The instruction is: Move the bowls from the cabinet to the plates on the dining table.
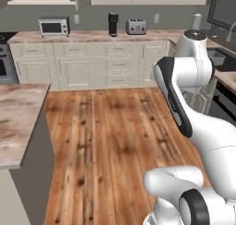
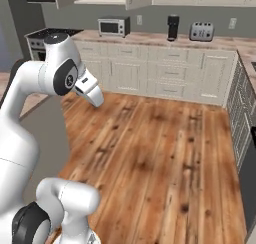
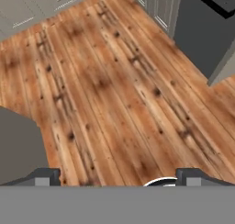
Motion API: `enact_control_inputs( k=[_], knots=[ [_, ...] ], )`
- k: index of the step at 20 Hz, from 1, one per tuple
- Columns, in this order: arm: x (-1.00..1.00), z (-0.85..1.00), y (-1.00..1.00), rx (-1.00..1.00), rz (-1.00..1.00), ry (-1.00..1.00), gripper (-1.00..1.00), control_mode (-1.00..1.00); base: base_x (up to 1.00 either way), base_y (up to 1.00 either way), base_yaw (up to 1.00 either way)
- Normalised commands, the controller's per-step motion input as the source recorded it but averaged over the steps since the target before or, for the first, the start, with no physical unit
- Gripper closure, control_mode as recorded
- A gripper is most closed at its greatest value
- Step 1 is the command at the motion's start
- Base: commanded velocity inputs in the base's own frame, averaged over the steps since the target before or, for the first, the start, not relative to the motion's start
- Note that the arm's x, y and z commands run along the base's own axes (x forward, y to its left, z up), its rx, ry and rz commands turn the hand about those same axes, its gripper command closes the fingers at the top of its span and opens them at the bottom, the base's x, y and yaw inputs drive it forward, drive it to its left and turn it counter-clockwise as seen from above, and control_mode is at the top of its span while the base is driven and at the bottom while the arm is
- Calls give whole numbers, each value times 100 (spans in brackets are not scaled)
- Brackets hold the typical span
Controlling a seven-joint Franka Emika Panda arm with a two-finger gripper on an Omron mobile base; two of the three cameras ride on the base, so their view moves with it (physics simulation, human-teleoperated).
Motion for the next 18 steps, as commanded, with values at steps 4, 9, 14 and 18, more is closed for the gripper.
enact_control_inputs(
  k=[4, 9, 14, 18],
  knots=[
    [0, 0, 0, 0, 0, 0, -100, 100, 100, -4, 8],
    [0, 0, 0, 0, 0, 0, -100, 100, 91, 0, 19],
    [0, 0, 0, 0, 0, 0, -100, 100, 56, 0, 37],
    [0, 0, 0, 0, 0, 0, -100, 100, 38, 1, 43]
  ],
)
